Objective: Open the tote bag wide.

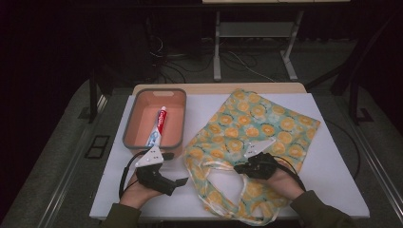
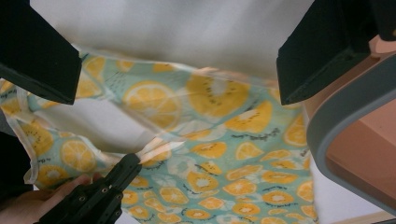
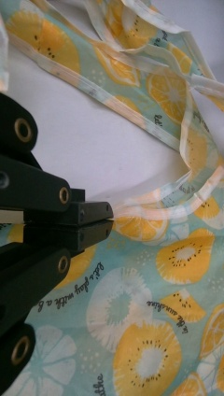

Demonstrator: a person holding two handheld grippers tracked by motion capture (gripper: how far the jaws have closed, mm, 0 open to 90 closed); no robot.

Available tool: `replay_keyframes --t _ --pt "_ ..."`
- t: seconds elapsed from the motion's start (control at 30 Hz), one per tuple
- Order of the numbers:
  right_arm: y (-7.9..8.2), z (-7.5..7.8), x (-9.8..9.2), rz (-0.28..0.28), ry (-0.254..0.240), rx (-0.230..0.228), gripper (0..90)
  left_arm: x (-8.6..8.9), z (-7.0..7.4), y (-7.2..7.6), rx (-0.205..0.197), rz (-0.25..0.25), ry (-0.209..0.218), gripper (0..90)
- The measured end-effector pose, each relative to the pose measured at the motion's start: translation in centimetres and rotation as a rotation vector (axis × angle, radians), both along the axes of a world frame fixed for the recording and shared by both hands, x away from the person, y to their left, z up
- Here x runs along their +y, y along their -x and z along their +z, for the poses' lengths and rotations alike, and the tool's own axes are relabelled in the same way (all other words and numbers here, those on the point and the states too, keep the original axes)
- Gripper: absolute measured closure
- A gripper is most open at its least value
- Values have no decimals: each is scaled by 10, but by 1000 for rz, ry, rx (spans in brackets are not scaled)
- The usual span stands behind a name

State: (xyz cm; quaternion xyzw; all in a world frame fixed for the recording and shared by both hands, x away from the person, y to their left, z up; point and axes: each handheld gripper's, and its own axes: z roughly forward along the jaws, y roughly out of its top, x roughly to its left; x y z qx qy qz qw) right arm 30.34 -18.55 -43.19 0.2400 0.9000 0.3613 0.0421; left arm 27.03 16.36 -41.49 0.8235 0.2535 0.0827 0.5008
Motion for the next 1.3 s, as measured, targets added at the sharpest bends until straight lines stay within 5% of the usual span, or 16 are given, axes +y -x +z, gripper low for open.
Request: replay_keyframes --t 0.2,0.23,0.3,0.43,0.93,1.3 --pt "2 -6 11 10 28 2 857 0 0 0 -1 -2 3 0" --pt "2 -5 9 -3 12 -11 677 0 0 0 -2 -2 5 0" --pt "4 1 6 -5 -18 -7 550 1 1 0 -4 -3 8 0" --pt "14 13 2 11 -61 -37 420 0 0 0 -2 -2 6 0" --pt "68 24 15 222 -122 -4 424 0 0 0 2 -2 6 0" --pt "90 1 52 358 -35 56 524 -1 0 0 1 -6 6 0"
